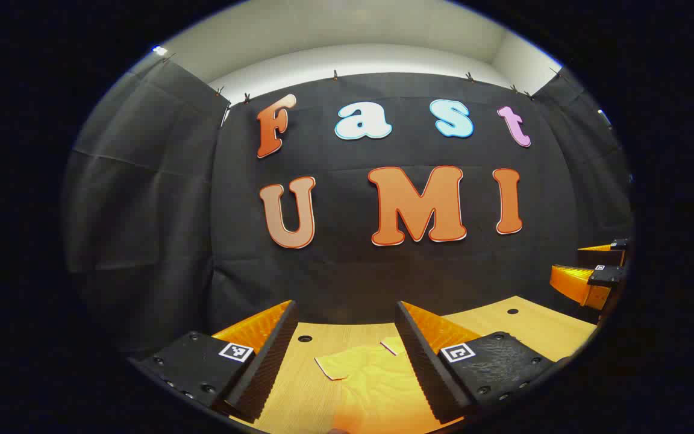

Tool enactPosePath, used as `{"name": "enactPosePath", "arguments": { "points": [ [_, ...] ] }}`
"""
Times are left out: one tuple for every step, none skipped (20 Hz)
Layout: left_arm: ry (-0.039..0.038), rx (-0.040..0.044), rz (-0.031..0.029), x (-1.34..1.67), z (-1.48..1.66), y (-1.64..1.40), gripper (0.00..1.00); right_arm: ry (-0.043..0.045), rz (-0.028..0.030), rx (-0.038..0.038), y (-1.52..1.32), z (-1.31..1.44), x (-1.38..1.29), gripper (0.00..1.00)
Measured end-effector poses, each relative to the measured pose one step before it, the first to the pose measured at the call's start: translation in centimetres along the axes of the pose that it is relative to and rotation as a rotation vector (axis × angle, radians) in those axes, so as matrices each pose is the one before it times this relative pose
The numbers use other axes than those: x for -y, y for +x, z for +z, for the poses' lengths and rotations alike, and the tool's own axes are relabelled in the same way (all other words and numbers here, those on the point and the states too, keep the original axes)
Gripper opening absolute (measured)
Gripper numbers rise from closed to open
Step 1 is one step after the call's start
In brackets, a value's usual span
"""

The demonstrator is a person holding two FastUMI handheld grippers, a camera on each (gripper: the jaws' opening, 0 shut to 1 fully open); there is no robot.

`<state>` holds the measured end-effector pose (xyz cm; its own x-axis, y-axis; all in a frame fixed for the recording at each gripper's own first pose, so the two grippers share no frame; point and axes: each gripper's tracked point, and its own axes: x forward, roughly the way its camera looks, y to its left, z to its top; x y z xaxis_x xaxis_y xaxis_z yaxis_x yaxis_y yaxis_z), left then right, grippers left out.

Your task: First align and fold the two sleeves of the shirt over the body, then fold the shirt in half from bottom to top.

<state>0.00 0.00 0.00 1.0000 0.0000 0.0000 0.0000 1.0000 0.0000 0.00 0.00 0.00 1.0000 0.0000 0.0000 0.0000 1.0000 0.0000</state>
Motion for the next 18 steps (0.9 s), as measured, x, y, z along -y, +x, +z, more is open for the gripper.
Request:
{"name": "enactPosePath", "arguments": {
  "points": [
    [0.00022, -0.0114, -0.00626, 0.179, -0.351, 0.081, 0.96, -0.00114, 0.00081, -0.00276, -0.035, -0.216, -0.071, 0.97],
    [-0.00024, -0.0062, -0.00169, -0.034, -0.262, 0.04, 0.96, -0.00216, -0.00017, -0.00307, -0.036, -0.121, -0.028, 0.97],
    [0.00018, -0.00257, -0.00207, -0.039, 0.087, -0.042, 0.96, -0.0032, -0.00106, -0.00321, -0.009, -0.081, 0.042, 0.97],
    [-0.00014, -0.00391, -0.00398, 0.172, -0.223, 0.12, 0.97, -0.00085, -0.00081, -0.00409, 0.05, -0.143, -0.024, 0.97],
    [-0.00022, -0.00258, -0.00333, -0.047, 0.001, -0.058, 0.97, 0.00193, 0.00195, -0.00524, 0.071, -0.16, -0.139, 0.97],
    [-0.00175, -0.00189, -0.00702, 0.181, -0.176, 0.083, 0.97, 0.00345, 0.00126, -0.00462, 0.045, -0.086, -0.108, 0.97],
    [-0.00142, -0.00273, -0.00425, 0.026, -0.065, 0.051, 0.96, 0.00083, 0.00359, -0.0045, 0.036, -0.199, -0.137, 0.97],
    [0.0001, -0.00708, -0.00554, -0.028, -0.202, -0.099, 0.97, -0.00298, -0.00078, -0.00897, 0.131, -0.297, -0.032, 0.97],
    [0.00108, -0.00967, -0.00313, 0.001, -0.298, 0.167, 0.97, 0.00429, 0.00164, -0.01988, 0.262, -0.566, -0.061, 0.97],
    [0.0013, -0.01385, -0.00283, -0.022, -0.41, 0.118, 0.96, 0.00968, 0.00245, -0.02033, 0.111, -0.48, -0.037, 0.97],
    [0.00094, -0.01232, -0.00158, -0.054, -0.414, 0.185, 0.97, 0.00776, 0.00147, -0.0134, -0.003, -0.206, 0.01, 0.97],
    [0.00103, -0.00904, 0.00119, -0.11, -0.26, -0.012, 0.97, 0.00163, -0.00537, -0.00526, 0.041, -0.141, 0.206, 0.97],
    [0.0007, -0.0075, -0.00276, -0.034, -0.146, 0.144, 0.97, -0.00354, -0.008, 0.00147, 0.008, -0.031, 0.266, 0.97],
    [-0.00006, -0.00755, -0.00362, 0.07, -0.322, -0.016, 0.97, -0.00725, -0.00652, 0.00203, -0.089, -0.003, 0.198, 0.97],
    [-0.00087, -0.00634, -0.00531, 0.125, -0.101, 0.077, 0.97, -0.01011, -0.00505, 0.00078, 0.105, -0.089, 0.079, 0.97],
    [-0.00462, -0.00391, -0.00507, -0.045, -0.17, 0.057, 0.97, -0.00968, -0.00377, -0.00179, -0.07, -0.137, 0.194, 0.97],
    [-0.0073, -0.00679, -0.00844, 0.131, -0.178, 0.062, 0.97, -0.00755, -0.00482, -0.00489, 0.016, -0.252, 0.152, 0.97],
    [-0.00745, -0.01229, -0.00974, 0.237, -0.416, 0.104, 0.97, -0.00745, -0.00486, -0.01001, 0.035, -0.343, 0.205, 0.97]
  ]
}}
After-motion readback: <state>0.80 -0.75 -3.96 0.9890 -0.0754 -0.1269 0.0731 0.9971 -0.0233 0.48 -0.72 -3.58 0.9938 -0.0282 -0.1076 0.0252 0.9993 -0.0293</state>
